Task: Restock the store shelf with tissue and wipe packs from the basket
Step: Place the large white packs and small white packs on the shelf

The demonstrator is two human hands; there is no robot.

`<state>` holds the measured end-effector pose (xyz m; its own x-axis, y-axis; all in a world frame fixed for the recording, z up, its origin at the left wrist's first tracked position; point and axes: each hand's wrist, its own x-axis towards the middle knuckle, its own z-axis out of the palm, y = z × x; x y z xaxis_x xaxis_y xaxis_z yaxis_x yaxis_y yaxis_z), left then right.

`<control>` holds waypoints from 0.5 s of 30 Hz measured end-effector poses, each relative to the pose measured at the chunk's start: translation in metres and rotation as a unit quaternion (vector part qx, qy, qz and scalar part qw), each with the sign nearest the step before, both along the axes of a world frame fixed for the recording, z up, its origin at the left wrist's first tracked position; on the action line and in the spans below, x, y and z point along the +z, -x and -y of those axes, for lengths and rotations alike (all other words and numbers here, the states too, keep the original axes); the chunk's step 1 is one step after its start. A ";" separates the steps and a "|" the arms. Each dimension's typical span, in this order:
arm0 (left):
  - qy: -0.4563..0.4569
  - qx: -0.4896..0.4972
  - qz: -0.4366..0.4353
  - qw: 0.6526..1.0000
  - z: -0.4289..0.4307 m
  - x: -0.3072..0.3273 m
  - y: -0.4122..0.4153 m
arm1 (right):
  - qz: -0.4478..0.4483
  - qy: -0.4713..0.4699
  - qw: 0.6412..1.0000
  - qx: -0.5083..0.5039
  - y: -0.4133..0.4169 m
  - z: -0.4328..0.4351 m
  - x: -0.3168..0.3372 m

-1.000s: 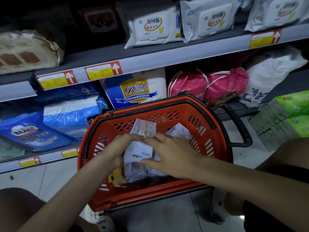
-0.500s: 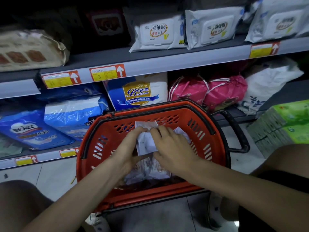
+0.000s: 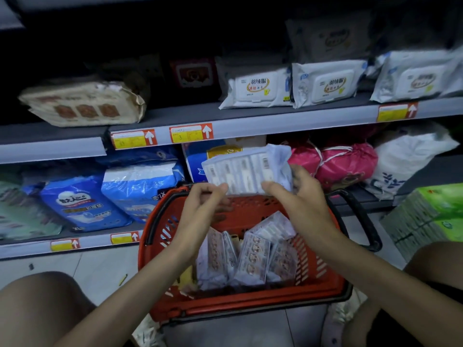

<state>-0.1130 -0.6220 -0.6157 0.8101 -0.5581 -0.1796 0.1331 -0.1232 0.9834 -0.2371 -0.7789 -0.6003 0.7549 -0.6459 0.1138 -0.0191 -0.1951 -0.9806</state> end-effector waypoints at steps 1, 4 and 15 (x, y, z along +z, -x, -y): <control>0.010 0.007 0.003 1.000 -0.004 0.003 0.000 | 0.011 -0.041 0.999 0.009 0.003 0.000 0.005; 0.058 0.034 -0.018 0.998 -0.013 0.018 -0.001 | 0.081 -0.162 0.983 0.020 0.008 -0.001 0.022; 0.148 0.073 0.071 0.984 -0.029 0.113 -0.025 | 0.100 -0.046 0.989 0.102 0.003 -0.023 0.091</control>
<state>-0.0880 -0.5931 -0.5027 0.8909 -0.4444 0.0943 -0.0137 0.1811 0.9834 -0.2400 -0.7557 -0.5092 0.8384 -0.4979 0.2216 0.2078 -0.0839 -0.9746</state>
